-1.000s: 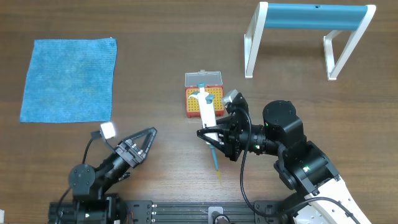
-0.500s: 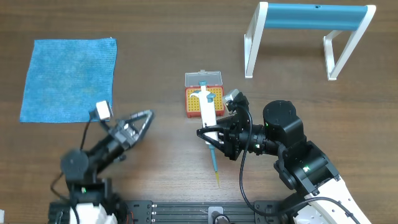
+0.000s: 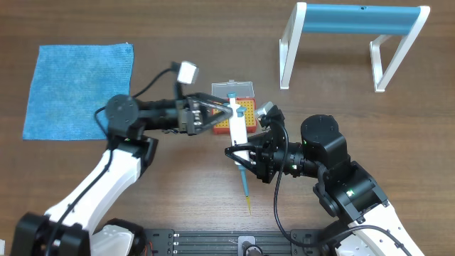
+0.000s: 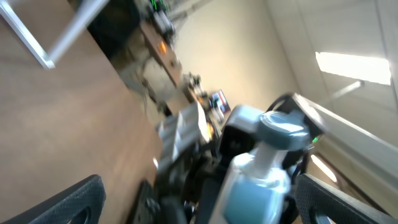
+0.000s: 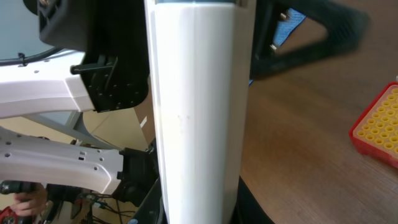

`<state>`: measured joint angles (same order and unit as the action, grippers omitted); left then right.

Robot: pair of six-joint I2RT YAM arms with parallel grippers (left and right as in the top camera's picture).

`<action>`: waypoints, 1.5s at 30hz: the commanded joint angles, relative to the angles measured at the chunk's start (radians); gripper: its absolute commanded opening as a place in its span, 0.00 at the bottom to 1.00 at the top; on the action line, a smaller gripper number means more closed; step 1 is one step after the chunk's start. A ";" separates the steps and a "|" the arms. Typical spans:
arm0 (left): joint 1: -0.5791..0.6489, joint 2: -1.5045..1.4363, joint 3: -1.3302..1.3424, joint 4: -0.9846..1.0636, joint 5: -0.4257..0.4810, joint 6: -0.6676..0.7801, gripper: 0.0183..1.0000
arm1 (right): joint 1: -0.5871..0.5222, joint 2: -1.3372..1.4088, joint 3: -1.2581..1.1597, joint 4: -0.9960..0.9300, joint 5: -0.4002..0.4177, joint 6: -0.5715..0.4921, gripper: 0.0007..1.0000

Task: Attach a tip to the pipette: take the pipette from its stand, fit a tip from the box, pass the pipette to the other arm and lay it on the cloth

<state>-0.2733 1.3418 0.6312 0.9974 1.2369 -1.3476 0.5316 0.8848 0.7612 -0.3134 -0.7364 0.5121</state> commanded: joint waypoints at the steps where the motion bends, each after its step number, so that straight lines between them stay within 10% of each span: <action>1: -0.059 0.070 0.049 0.034 0.137 0.021 0.98 | 0.004 -0.002 0.015 0.008 -0.016 0.011 0.08; 14: -0.062 0.070 0.049 0.197 0.166 0.018 0.93 | 0.004 -0.002 0.015 0.008 -0.016 0.011 0.08; 17: -0.062 0.070 0.049 0.197 0.127 0.022 0.77 | 0.004 -0.002 0.015 0.008 -0.016 0.011 0.08; 19: -0.062 0.070 0.049 0.197 0.104 0.029 0.42 | 0.004 -0.002 0.015 0.008 -0.016 0.011 0.08; 27: -0.077 0.070 0.049 0.198 0.039 0.029 0.01 | 0.004 -0.002 0.015 0.008 -0.017 0.012 0.08; 36: -0.146 0.070 0.049 0.256 0.029 0.055 0.01 | 0.004 -0.002 0.015 0.008 -0.040 0.011 0.08; 37: -0.146 0.070 0.049 0.256 0.029 0.059 0.01 | 0.004 -0.002 0.015 0.008 -0.039 0.011 0.35; 38: -0.145 0.070 0.049 0.255 0.031 0.066 0.01 | 0.004 -0.002 0.015 0.008 -0.039 0.011 0.82; 45: -0.095 0.070 0.049 0.210 0.037 0.078 0.01 | -0.015 -0.002 0.015 0.008 -0.012 0.007 0.85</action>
<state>-0.4061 1.4101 0.6590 1.2221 1.3003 -1.2980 0.5301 0.8825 0.7631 -0.3077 -0.7536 0.5297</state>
